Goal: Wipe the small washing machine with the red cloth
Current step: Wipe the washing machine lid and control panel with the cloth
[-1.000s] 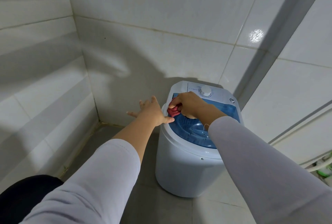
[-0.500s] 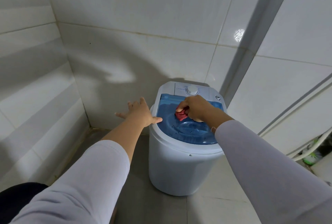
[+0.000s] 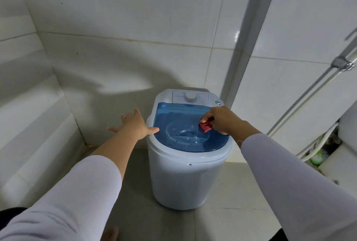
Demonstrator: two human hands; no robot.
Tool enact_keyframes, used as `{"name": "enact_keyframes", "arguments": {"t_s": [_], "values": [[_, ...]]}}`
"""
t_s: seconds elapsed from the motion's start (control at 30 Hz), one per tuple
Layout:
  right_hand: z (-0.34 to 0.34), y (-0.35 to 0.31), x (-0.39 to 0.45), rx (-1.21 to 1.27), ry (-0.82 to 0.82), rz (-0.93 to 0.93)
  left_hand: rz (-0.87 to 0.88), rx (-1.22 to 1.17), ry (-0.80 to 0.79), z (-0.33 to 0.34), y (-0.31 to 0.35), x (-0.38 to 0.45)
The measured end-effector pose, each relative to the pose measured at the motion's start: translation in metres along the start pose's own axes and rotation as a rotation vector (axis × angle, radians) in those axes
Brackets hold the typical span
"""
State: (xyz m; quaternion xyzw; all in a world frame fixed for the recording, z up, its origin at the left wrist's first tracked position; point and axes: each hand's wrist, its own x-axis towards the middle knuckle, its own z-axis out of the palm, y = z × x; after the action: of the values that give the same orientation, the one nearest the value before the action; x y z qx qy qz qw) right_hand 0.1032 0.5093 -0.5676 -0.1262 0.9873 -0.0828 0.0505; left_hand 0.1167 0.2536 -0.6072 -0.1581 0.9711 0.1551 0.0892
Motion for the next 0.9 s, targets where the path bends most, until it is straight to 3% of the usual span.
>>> {"name": "enact_keyframes", "arguments": {"t_s": [0.6, 0.77, 0.9], "values": [[0.007, 0.051, -0.034, 0.174, 0.146, 0.121, -0.029, 0.0, 0.039, 0.005, 0.001, 0.001], [-0.002, 0.061, -0.046, 0.102, 0.114, 0.12, -0.019, -0.018, 0.085, 0.009, 0.002, -0.002], [-0.023, 0.046, -0.037, 0.084, 0.178, 0.095, 0.011, -0.134, 0.075, 0.014, -0.006, 0.005]]}}
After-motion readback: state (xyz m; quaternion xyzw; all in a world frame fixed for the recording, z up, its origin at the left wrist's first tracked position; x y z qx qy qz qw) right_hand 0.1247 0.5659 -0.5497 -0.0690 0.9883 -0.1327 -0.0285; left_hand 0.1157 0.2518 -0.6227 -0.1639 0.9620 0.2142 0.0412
